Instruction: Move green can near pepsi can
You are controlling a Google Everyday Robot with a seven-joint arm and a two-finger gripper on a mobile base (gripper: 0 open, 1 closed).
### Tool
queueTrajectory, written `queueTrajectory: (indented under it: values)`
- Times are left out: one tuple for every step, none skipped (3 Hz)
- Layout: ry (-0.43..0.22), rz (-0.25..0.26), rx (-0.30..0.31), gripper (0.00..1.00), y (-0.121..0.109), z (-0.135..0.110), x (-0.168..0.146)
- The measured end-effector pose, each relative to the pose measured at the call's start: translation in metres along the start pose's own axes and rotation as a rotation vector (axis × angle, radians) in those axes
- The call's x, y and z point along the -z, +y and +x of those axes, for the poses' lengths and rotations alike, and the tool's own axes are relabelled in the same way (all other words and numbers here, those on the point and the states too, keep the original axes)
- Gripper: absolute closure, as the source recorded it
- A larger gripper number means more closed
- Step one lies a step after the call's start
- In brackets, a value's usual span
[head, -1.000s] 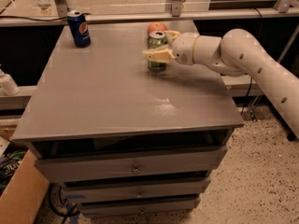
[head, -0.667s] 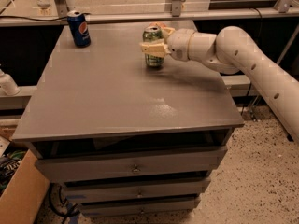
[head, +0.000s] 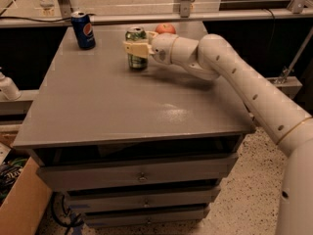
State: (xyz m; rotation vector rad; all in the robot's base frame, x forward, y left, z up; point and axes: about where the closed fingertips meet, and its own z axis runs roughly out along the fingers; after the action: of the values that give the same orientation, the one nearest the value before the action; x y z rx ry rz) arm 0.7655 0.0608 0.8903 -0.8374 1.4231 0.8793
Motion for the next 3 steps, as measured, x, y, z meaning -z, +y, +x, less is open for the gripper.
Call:
queueTrajectory:
  values:
    - [-0.068, -0.03, 0.006, 1.0, 0.01, -0.009, -0.041]
    - [-0.116, -0.046, 0.069, 1.0, 0.009, -0.035, -0.063]
    - [-0.13, -0.066, 0.141, 1.0, 0.008, -0.058, -0.076]
